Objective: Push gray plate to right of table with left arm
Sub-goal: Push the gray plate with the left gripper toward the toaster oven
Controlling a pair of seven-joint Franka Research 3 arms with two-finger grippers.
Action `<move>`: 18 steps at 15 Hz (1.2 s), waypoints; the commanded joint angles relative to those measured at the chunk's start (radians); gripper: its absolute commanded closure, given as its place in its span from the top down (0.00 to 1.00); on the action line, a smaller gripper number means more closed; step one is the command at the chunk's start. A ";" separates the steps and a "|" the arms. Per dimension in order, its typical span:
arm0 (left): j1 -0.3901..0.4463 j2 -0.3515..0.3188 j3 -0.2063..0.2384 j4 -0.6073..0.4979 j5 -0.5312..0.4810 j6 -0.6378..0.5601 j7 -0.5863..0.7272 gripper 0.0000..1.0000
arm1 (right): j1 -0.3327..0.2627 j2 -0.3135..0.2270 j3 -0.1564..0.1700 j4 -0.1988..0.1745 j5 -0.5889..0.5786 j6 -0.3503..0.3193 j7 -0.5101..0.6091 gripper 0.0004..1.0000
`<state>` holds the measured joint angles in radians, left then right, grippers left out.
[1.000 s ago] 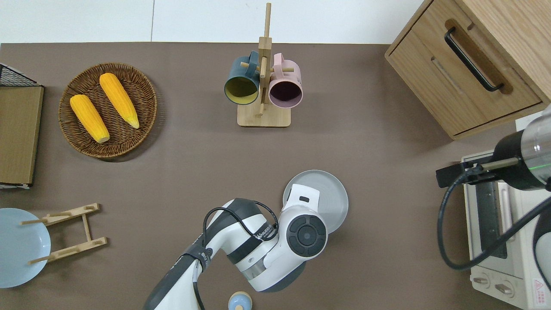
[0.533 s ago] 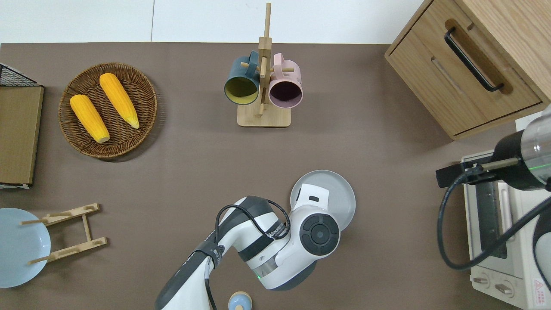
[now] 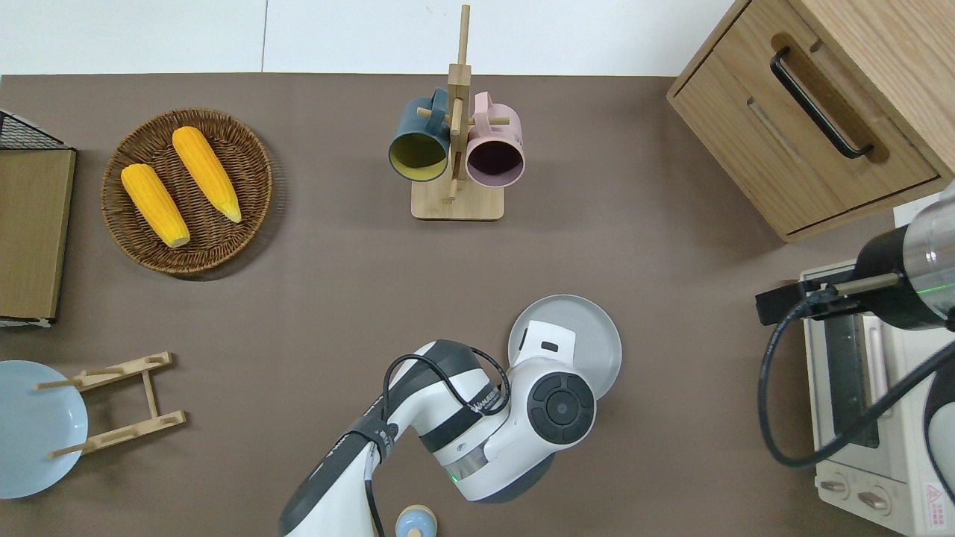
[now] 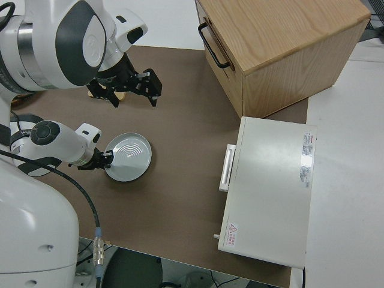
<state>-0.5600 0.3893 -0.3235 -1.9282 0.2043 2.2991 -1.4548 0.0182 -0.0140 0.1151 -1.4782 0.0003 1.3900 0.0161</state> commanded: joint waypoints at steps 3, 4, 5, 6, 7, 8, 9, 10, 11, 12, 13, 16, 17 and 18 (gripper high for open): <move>-0.008 0.026 0.009 0.047 0.033 -0.085 0.010 1.00 | -0.020 -0.003 0.017 0.009 0.006 -0.016 0.013 0.98; -0.008 0.020 0.009 0.052 0.032 -0.093 0.010 1.00 | -0.020 -0.003 0.017 0.009 0.004 -0.016 0.013 0.98; -0.006 0.017 0.014 0.055 0.032 -0.101 0.011 1.00 | -0.020 -0.003 0.015 0.009 0.006 -0.016 0.013 0.98; -0.001 0.008 0.015 0.057 0.030 -0.113 0.019 1.00 | -0.020 -0.003 0.015 0.009 0.004 -0.016 0.013 0.98; 0.005 0.000 0.015 0.060 0.023 -0.127 0.037 1.00 | -0.020 -0.003 0.017 0.009 0.006 -0.016 0.013 0.98; 0.014 -0.012 0.015 0.061 0.018 -0.147 0.060 1.00 | -0.020 -0.003 0.017 0.009 0.004 -0.016 0.013 0.98; 0.031 -0.026 0.012 0.061 0.009 -0.168 0.082 1.00 | -0.020 -0.003 0.015 0.009 0.006 -0.016 0.013 0.98; 0.051 -0.044 0.008 0.061 -0.003 -0.188 0.109 1.00 | -0.020 -0.003 0.015 0.009 0.004 -0.016 0.013 0.98; 0.069 -0.062 0.006 0.064 -0.023 -0.214 0.149 1.00 | -0.020 -0.003 0.017 0.009 0.006 -0.016 0.013 0.98; 0.089 -0.087 0.006 0.067 -0.048 -0.251 0.198 1.00 | -0.020 -0.003 0.015 0.009 0.004 -0.016 0.013 0.98; 0.107 -0.117 0.011 0.075 -0.072 -0.288 0.252 1.00 | -0.020 -0.003 0.017 0.009 0.006 -0.016 0.013 0.98; 0.176 -0.193 0.023 0.084 -0.091 -0.389 0.426 1.00 | -0.020 -0.003 0.017 0.009 0.006 -0.016 0.013 0.98; 0.204 -0.210 0.023 0.093 -0.091 -0.420 0.471 1.00 | -0.020 -0.003 0.017 0.009 0.004 -0.016 0.013 0.98; 0.230 -0.222 0.023 0.101 -0.091 -0.450 0.513 1.00 | -0.020 -0.003 0.017 0.009 0.006 -0.016 0.013 0.98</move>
<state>-0.3931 0.2280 -0.3028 -1.8323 0.1363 1.9339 -1.0724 0.0182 -0.0140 0.1151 -1.4783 0.0003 1.3900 0.0161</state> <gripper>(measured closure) 0.000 0.013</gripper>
